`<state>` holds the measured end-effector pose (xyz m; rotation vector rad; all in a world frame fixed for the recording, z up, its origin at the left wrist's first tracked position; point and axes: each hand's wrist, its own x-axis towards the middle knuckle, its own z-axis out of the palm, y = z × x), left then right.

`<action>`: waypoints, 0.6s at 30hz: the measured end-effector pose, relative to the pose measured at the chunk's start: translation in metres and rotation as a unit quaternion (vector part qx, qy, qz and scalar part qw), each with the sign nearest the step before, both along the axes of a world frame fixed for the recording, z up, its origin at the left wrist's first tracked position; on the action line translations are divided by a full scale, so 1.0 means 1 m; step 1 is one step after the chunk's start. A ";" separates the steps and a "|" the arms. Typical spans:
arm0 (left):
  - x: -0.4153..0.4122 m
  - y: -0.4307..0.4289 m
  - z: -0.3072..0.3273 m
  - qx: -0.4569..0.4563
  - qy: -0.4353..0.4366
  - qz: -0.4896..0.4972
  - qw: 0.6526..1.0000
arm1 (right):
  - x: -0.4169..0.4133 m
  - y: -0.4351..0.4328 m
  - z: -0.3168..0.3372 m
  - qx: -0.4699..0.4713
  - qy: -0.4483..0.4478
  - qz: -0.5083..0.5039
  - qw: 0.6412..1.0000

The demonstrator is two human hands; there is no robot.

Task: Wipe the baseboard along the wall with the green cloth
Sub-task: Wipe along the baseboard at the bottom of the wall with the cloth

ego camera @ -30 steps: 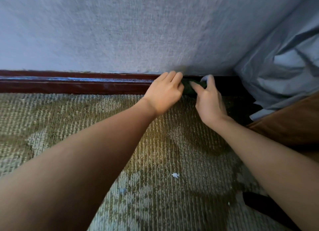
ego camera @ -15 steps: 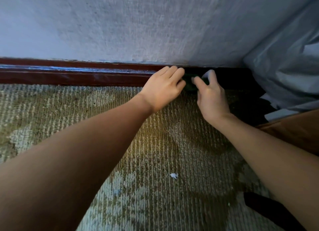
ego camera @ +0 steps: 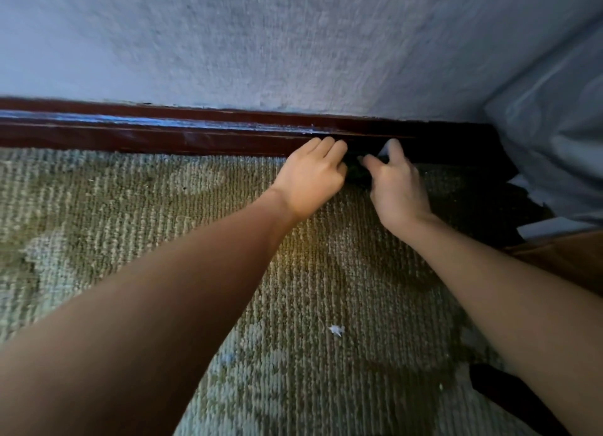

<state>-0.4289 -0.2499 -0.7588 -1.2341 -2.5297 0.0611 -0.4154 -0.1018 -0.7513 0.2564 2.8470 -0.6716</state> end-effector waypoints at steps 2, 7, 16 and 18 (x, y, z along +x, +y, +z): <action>0.003 -0.002 0.003 0.006 -0.001 0.015 1.000 | 0.002 -0.003 0.004 -0.033 0.014 -0.030 0.999; 0.010 -0.013 0.015 0.012 0.033 0.012 0.999 | 0.008 -0.010 0.017 0.020 0.039 0.029 0.999; 0.006 -0.034 0.039 0.044 0.087 0.041 0.994 | 0.003 -0.020 0.041 0.024 0.096 0.071 0.993; 0.005 -0.037 0.040 0.042 0.092 0.045 0.994 | 0.001 -0.024 0.041 0.050 0.096 0.100 0.989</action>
